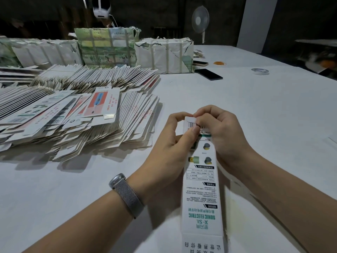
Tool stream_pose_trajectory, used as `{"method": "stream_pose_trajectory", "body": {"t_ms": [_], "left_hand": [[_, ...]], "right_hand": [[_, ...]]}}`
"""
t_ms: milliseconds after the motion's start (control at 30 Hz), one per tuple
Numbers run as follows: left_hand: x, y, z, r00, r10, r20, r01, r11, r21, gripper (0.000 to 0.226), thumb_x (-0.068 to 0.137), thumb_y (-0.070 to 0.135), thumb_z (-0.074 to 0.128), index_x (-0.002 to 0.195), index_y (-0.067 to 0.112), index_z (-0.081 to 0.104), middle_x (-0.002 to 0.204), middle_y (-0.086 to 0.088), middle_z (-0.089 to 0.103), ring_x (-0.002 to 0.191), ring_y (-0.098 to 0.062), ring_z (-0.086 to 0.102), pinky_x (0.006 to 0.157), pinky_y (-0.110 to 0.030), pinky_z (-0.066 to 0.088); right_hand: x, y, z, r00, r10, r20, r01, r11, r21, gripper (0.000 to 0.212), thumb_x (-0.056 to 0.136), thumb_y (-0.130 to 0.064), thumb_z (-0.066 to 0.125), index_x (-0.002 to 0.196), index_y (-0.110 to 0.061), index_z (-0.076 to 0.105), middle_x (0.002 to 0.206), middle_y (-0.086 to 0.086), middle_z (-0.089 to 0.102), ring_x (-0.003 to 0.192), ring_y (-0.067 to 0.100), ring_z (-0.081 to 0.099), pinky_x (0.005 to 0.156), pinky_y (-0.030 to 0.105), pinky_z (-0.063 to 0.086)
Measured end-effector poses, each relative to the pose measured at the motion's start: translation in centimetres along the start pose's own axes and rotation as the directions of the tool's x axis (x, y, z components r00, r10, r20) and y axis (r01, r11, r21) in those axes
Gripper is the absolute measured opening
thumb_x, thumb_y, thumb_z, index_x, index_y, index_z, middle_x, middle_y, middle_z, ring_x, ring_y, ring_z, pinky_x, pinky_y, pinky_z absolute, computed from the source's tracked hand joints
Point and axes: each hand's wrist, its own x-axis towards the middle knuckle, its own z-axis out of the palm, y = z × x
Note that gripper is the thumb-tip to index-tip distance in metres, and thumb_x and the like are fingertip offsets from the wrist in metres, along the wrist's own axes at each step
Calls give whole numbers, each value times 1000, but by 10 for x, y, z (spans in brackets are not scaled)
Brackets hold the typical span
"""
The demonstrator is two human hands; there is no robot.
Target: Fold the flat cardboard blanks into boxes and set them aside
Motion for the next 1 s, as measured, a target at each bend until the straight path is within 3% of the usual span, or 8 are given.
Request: {"method": "stream_pose_trajectory", "body": {"t_ms": [200, 500, 600, 733, 1000], "left_hand": [[0, 1, -1, 1000, -27, 8, 27, 1000, -5, 18, 93, 37, 55, 110, 42, 51, 79, -6, 76, 66, -18, 72, 56, -30, 57], [0, 1, 0, 998, -59, -16, 58, 998, -19, 29, 91, 38, 56, 117, 34, 45, 78, -8, 75, 65, -22, 71, 55, -33, 57], [-1, 2, 1, 999, -53, -9, 53, 998, -17, 23, 100, 33, 55, 120, 32, 44, 77, -5, 74, 66, -20, 69, 58, -34, 57], [-2, 5, 2, 1000, -29, 2, 29, 999, 15, 19, 106, 18, 48, 120, 29, 42, 74, 4, 75, 62, -9, 71, 55, -21, 55], [-2, 10, 3, 998, -57, 16, 57, 998, 11, 25, 105, 14, 49, 128, 19, 40, 74, 1, 76, 62, -11, 71, 55, -24, 57]], "right_hand": [[-1, 3, 2, 1000, 13, -2, -13, 1000, -15, 18, 91, -1, 61, 79, -14, 64, 79, 13, 64, 63, 24, 60, 57, 32, 54], [-2, -1, 3, 1000, 8, -11, -9, 999, -37, 26, 91, 0, 60, 73, -14, 73, 70, 12, 67, 57, 24, 63, 52, 30, 55], [-1, -2, 3, 999, 9, -49, -12, 998, -58, 28, 91, 0, 59, 70, -15, 73, 68, 8, 68, 56, 21, 63, 51, 29, 53], [-1, -2, 4, 995, 38, -91, -40, 999, -23, 28, 92, -1, 58, 70, -13, 70, 65, 5, 68, 54, 19, 62, 49, 28, 53], [1, -3, 2, 993, 77, -90, -72, 996, 54, 21, 91, 1, 57, 75, -8, 68, 61, 5, 65, 51, 18, 60, 48, 26, 52]]}}
